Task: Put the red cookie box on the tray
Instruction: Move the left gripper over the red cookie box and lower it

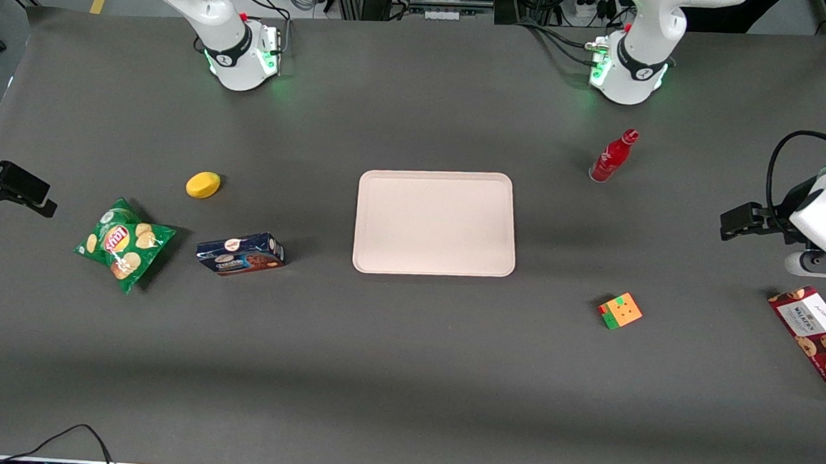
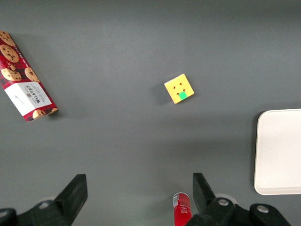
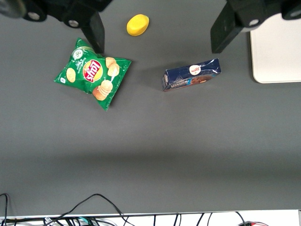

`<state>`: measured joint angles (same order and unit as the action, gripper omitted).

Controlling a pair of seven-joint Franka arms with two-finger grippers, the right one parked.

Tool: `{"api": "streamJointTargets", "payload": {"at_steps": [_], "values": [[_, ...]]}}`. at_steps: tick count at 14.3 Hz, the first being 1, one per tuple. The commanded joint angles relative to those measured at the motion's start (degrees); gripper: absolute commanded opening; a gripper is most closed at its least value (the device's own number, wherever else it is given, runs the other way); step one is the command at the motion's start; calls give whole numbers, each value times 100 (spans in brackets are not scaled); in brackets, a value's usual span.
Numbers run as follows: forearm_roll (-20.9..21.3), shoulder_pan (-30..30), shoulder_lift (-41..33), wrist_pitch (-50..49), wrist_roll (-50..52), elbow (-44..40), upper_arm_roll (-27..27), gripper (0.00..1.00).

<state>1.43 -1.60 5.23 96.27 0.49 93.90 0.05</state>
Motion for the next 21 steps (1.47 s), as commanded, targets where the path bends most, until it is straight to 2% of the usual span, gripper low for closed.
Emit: {"api": "streamJointTargets", "payload": {"at_steps": [1, 14, 21], "values": [[-20, 11, 92, -21, -6, -162, 4, 100], [112, 20, 268, -21, 64, -179, -31, 100], [104, 55, 865, 567, -128, -250, -1111, 100]]}}
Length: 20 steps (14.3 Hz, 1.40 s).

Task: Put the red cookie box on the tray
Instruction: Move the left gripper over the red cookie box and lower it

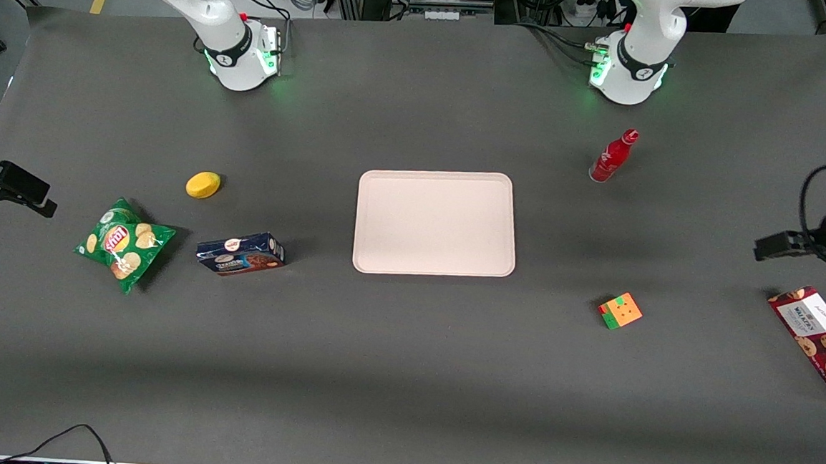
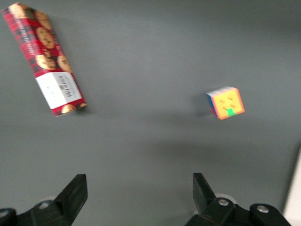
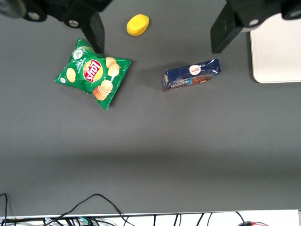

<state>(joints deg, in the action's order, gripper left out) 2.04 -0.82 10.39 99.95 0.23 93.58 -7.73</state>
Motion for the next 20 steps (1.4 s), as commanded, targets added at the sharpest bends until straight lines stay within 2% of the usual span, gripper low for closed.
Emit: {"api": "streamJointTargets", "payload": {"at_steps": [1, 6, 9, 12, 18, 20], "values": [[34, -23, 376, 217, -103, -226, -448, 100], [-98, 12, 640, 508, -709, -270, -1107, 100], [-598, 12, 990, 621, -709, -322, -1458, 100], [-801, 47, 1368, 1147, -709, -393, -1784, 100], [-1144, 485, 2133, 2448, -997, -393, -1802, 100], [-1817, 601, 2431, 2555, -1559, -402, -1811, 100]]}}
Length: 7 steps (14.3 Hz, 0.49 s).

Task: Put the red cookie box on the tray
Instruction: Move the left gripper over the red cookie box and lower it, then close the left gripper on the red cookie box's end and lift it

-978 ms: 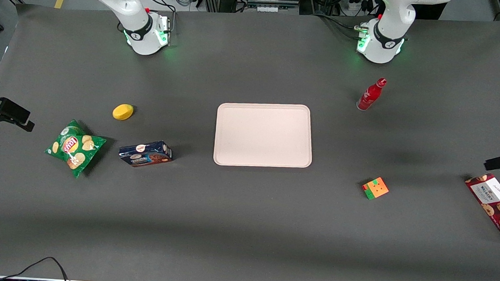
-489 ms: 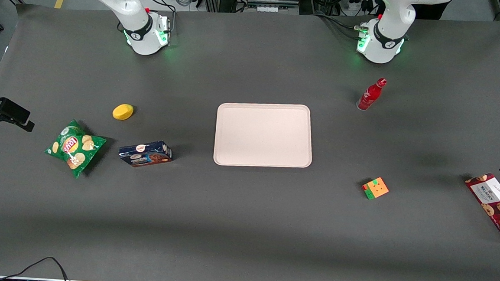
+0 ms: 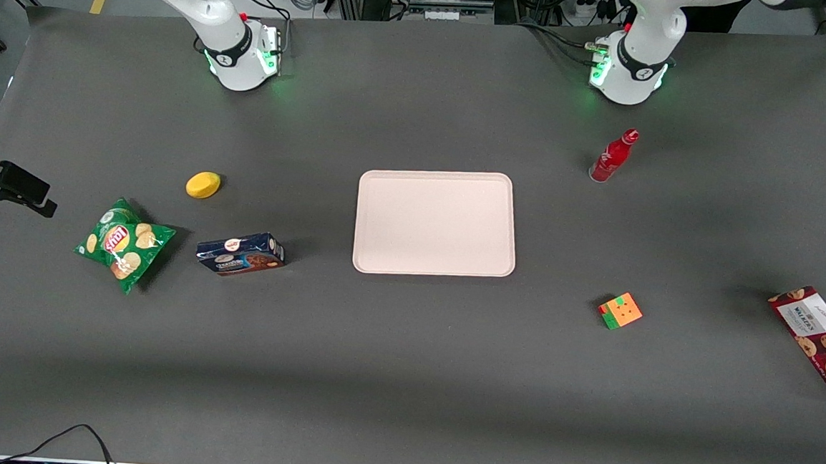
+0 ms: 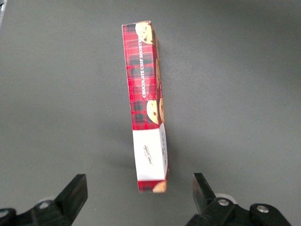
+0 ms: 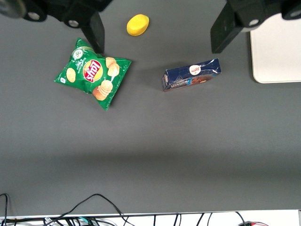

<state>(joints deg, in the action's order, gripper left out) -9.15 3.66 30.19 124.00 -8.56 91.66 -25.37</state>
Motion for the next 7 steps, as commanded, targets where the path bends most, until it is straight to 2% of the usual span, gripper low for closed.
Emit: {"api": "streamJointTargets", "payload": {"at_steps": [1, 7], "values": [[-911, 170, 566, 160, -795, -219, -56, 100], [-975, 232, 980, 448, -814, -386, -126, 100]]}}
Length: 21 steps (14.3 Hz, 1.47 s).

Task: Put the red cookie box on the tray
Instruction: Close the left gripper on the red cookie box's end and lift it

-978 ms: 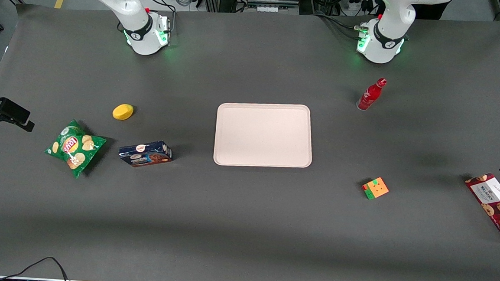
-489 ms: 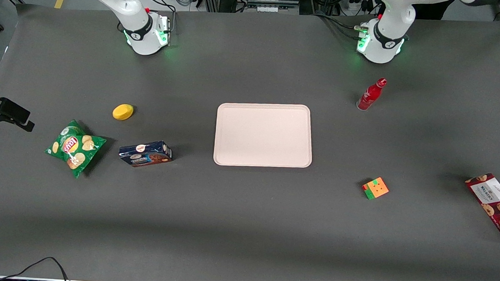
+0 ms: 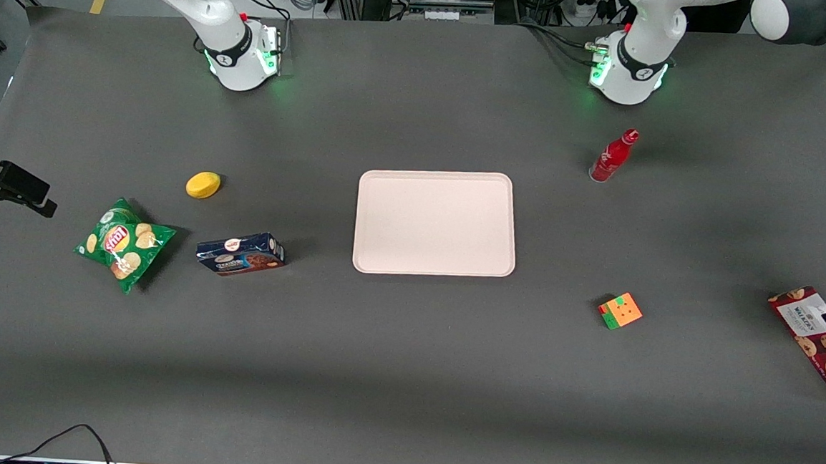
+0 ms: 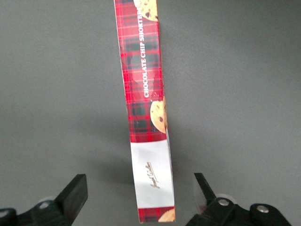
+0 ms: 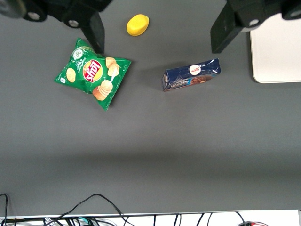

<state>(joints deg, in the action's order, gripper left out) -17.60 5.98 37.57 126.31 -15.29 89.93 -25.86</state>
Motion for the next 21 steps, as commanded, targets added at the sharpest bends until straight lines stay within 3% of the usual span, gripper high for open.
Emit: {"api": "streamJointTargets", "payload": {"at_steps": [1, 16, 17, 18, 20, 21], "values": [[-174, 0, 312, 410, -133, -212, -77, 100], [-657, 88, 1332, 1124, -273, -792, -15, 100], [-657, 88, 1341, 1124, -247, -810, 2, 95], [-657, 79, 1350, 1133, -238, -810, 37, 81], [-631, 79, 1402, 1133, -238, -863, 38, 41], [-631, 71, 1420, 1133, -238, -863, 55, 31]]}}
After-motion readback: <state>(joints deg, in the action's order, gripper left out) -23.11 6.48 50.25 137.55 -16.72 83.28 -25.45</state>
